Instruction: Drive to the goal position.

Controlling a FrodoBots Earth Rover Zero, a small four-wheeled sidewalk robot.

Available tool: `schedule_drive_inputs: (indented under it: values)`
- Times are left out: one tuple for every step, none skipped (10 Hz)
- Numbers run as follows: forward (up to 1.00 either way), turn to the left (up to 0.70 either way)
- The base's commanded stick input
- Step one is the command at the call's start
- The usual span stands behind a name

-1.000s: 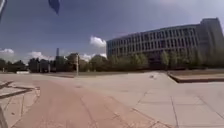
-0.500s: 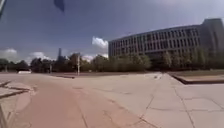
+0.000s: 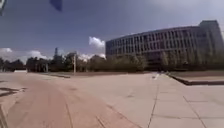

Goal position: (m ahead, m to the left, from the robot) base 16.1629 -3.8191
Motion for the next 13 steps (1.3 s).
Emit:
schedule_drive_inputs:
  values:
    - [0.7,-0.29]
    - [0.7,-0.28]
    - [0.7,-0.24]
    - [0.7,-0.28]
    - [0.7,-0.29]
    - [0.7,-0.28]
    - [0.7,-0.25]
    - [0.7,-0.1]
    - [0.7,0.0]
    - [0.7,0.06]
    - [0.7,0.06]
    - [0.7,0.06]
    - [0.7,0.06]
